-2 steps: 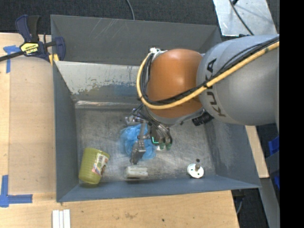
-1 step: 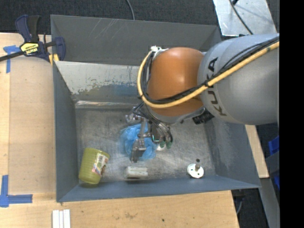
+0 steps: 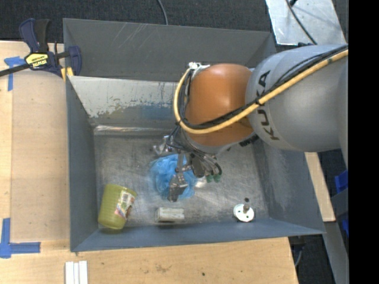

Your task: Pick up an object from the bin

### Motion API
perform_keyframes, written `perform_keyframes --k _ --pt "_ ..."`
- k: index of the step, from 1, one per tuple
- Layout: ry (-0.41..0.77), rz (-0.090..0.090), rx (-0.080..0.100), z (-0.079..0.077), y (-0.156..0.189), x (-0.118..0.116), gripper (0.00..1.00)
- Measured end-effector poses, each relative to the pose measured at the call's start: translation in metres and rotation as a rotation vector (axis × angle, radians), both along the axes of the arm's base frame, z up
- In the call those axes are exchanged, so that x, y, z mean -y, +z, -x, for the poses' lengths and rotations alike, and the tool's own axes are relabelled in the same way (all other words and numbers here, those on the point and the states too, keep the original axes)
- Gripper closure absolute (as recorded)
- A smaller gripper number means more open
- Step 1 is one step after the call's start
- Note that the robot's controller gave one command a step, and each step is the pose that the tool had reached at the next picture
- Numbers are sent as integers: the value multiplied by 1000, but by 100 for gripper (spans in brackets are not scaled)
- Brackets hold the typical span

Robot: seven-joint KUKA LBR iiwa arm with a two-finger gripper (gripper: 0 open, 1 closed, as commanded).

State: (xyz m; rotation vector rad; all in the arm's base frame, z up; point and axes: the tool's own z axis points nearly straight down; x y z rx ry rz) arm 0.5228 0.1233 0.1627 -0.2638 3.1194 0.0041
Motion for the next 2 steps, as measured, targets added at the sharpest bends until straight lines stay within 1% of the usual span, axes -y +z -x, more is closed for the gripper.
perform_keyframes --k 1,2 --pt "173 5 -9 -8 -43 21 0" --pt "9 3 -10 -17 -57 30 0"
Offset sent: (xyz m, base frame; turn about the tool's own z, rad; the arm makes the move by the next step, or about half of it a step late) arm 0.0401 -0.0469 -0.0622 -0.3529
